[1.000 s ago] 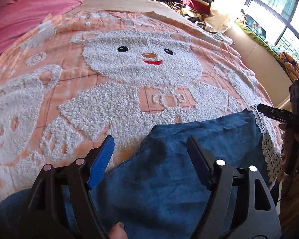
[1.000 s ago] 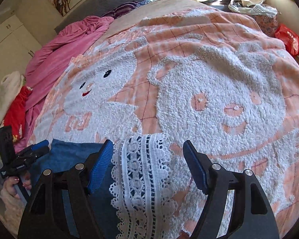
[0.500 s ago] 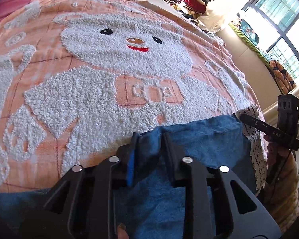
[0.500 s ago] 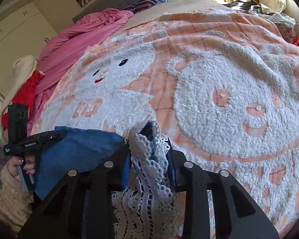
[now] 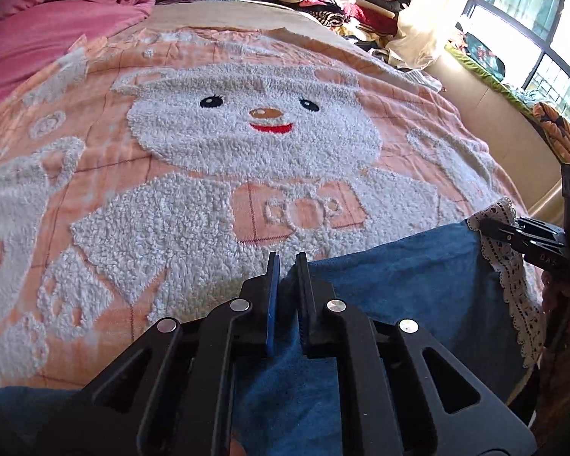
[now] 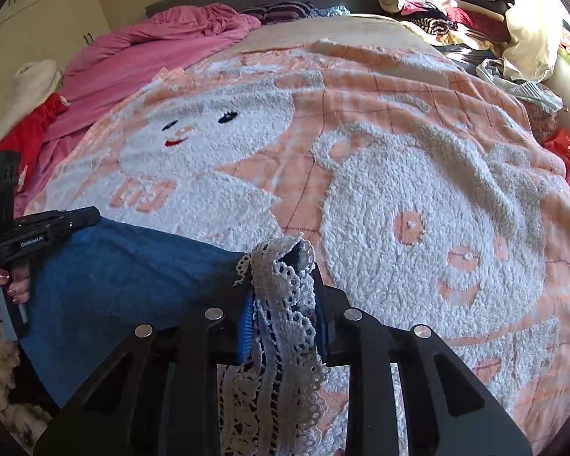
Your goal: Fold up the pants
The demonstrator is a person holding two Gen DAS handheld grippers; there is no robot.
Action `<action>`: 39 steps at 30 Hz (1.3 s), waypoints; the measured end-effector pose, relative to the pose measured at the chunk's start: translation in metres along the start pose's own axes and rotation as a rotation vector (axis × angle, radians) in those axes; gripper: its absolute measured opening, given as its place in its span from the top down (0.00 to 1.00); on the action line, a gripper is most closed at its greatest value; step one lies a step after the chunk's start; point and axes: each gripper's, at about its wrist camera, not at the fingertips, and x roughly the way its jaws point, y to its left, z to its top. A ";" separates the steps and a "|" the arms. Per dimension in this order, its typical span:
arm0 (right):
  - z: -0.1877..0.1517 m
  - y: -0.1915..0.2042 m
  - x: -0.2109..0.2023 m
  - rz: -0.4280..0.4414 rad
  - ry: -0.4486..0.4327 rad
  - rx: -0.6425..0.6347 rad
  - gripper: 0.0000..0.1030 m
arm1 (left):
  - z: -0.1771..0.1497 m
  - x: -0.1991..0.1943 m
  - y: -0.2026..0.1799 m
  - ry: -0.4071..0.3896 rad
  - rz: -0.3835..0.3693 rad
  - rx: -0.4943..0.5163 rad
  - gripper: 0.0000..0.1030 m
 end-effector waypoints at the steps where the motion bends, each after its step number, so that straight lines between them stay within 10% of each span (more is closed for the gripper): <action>1: -0.002 -0.002 0.004 -0.009 0.006 0.004 0.74 | -0.003 0.003 0.001 0.001 0.011 0.003 0.96; 10: -0.006 -0.006 0.000 -0.126 -0.010 0.021 0.38 | -0.009 0.009 -0.001 -0.019 0.057 0.053 0.92; 16: -0.024 -0.007 -0.036 -0.174 -0.060 0.068 0.34 | -0.014 -0.013 0.003 -0.015 0.067 0.042 0.64; 36: -0.131 0.024 -0.102 -0.091 -0.047 0.195 0.32 | -0.114 -0.084 -0.001 -0.009 0.110 0.054 0.57; 38: -0.136 0.028 -0.098 -0.066 -0.022 0.194 0.38 | -0.121 -0.083 -0.001 -0.006 0.138 0.075 0.57; 39: -0.138 0.031 -0.096 -0.056 -0.012 0.176 0.58 | -0.125 -0.082 -0.002 -0.006 0.149 0.083 0.56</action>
